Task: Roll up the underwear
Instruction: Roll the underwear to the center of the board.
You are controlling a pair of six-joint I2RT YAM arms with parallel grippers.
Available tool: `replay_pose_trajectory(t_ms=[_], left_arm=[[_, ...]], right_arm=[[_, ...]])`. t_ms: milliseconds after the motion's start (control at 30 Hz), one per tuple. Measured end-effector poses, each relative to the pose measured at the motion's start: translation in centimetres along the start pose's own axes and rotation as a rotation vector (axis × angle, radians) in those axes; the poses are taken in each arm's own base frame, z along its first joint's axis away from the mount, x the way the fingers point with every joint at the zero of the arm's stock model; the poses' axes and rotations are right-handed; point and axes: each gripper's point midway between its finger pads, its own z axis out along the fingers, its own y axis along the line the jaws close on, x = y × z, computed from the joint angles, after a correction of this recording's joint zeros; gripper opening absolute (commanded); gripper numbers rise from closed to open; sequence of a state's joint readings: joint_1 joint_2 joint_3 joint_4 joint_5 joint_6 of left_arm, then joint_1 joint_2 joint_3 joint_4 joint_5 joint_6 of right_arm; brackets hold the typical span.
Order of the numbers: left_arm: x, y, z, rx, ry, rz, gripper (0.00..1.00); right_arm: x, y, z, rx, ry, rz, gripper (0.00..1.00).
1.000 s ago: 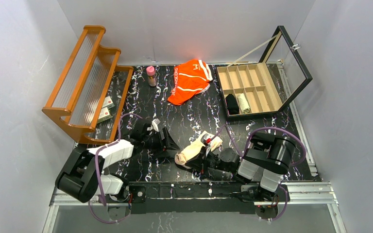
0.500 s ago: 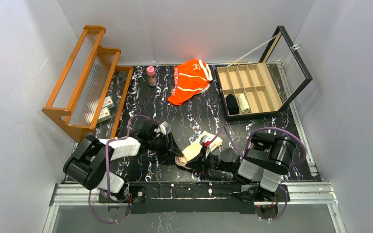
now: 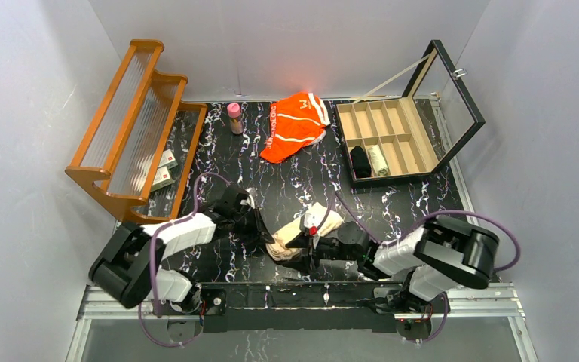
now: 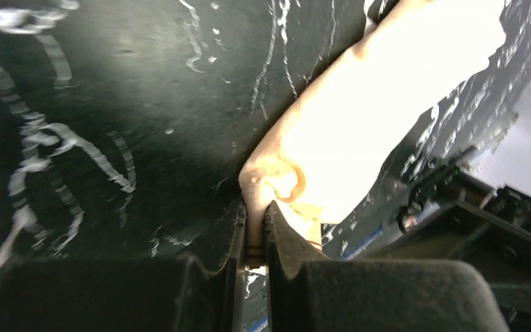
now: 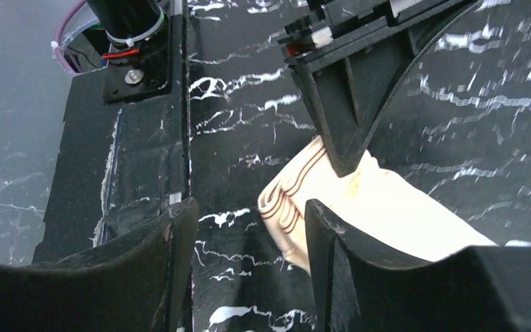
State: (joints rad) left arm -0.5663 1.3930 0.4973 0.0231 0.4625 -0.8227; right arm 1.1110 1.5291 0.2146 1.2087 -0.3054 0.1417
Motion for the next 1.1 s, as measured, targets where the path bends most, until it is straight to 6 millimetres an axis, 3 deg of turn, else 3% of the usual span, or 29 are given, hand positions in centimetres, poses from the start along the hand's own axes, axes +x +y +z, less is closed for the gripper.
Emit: replay_pose_trajectory(t_ms=[200,233,333,400,533,633,733,933,1100], left_arm=[[-2.4,1.7,-3.3,-0.130,-0.239,-0.030,0.00],[-2.6,2.1,-3.8,-0.145,-0.269,-0.040,0.00],[-3.2,3.6,-5.4,-0.199,-0.372,-0.094,0.00],[-3.2,4.4,-6.1,-0.221,-0.413,-0.127,0.00],[-2.7,5.3,-6.6,-0.233,-0.440,-0.179,0.00],[-1.5,5.7,-5.6,-0.212,-0.388,-0.199,0.00],[0.0,5.3,-4.5,-0.168,-0.296,-0.202,0.00],[1.2,4.2,-3.8,-0.117,-0.206,-0.187,0.00],[1.4,4.1,-3.6,-0.118,-0.188,-0.193,0.00]], right_arm=[[-3.2,0.1,-0.1,-0.010,-0.002,-0.129,0.89],[-3.9,-0.1,0.0,0.005,-0.005,-0.136,0.97],[-5.2,-0.8,0.2,0.042,0.001,-0.156,0.99],[-5.1,-0.9,0.3,0.034,0.025,-0.176,0.99],[-3.1,-1.6,0.8,0.040,0.117,-0.167,0.99],[-1.9,-2.5,0.8,0.074,0.159,-0.191,0.92],[-2.1,-3.1,0.7,0.106,0.130,-0.312,0.84],[-1.0,-1.3,1.6,0.044,0.125,-0.614,0.69],[0.3,-0.4,2.8,0.002,0.151,-0.809,0.66]])
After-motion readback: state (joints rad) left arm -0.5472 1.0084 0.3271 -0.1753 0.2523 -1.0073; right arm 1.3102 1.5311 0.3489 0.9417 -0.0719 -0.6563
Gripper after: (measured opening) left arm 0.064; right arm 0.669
